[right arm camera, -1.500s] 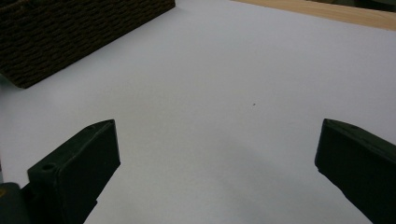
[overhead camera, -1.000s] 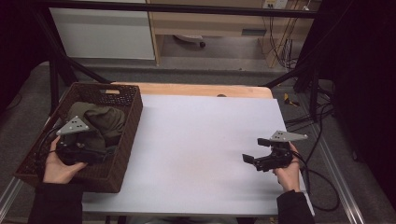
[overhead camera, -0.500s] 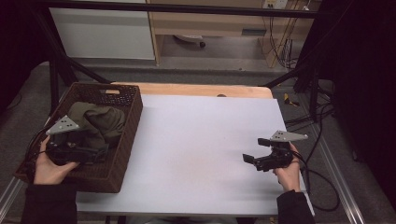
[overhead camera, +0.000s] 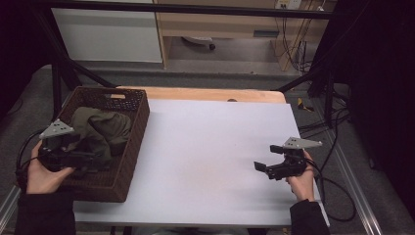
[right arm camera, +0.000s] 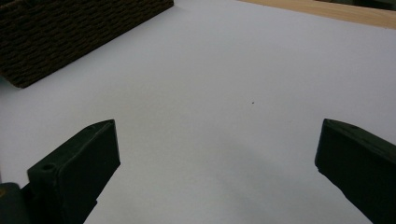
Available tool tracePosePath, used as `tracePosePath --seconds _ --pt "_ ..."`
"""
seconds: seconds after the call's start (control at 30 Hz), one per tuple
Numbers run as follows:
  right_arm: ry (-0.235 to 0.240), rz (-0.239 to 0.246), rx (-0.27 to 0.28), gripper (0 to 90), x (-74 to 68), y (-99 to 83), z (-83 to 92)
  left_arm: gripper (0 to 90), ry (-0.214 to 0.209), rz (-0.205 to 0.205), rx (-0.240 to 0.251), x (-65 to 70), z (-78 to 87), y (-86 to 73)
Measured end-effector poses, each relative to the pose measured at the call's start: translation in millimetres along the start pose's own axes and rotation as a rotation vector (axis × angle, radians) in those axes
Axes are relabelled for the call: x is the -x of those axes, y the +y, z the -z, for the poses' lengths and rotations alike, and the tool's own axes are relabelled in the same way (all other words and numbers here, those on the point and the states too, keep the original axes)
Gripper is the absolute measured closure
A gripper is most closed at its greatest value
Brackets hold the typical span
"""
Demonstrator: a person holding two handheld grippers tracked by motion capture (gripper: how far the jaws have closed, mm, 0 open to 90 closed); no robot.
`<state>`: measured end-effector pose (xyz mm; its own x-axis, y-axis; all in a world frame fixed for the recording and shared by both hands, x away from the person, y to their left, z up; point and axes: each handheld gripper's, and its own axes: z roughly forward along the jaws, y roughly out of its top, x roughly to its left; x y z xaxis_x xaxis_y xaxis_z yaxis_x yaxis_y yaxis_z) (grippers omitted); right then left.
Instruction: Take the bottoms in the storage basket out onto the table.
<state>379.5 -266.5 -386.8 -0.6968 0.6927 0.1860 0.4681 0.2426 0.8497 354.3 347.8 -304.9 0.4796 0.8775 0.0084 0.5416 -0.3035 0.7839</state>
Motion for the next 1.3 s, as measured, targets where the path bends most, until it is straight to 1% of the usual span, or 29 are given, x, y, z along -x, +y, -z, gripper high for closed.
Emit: tracePosePath --seconds 0.3,0.5,0.7,0.8,1.1,1.13,1.3 --pt "0.001 0.001 -0.007 0.5 -0.3 -0.3 -1.0 1.4 0.01 0.01 0.005 -6.4 1.8 2.7" --pt "0.0 0.005 -0.012 0.5 -0.4 -0.5 -1.9 1.4 0.023 0.006 0.0 -8.8 2.3 6.8" --pt "-0.003 0.005 -0.015 0.5 -0.6 -0.7 -2.1 1.4 0.02 0.001 0.003 -9.2 4.3 10.8" --pt "-0.004 0.006 -0.017 0.5 -0.7 -0.8 -2.5 1.3 0.025 -0.004 0.002 -9.1 4.6 13.0" --pt "-0.004 0.005 -0.017 0.5 -0.6 -0.7 -2.2 0.9 0.044 -0.008 0.003 -10.5 5.4 23.4" --pt "-0.005 0.005 -0.017 0.5 -0.6 -0.6 -2.0 0.9 0.049 -0.014 0.001 -10.8 6.1 27.0" --pt "-0.004 0.003 -0.011 0.5 -0.5 -0.4 -0.9 0.8 0.06 -0.024 -0.001 -11.7 7.0 34.2"
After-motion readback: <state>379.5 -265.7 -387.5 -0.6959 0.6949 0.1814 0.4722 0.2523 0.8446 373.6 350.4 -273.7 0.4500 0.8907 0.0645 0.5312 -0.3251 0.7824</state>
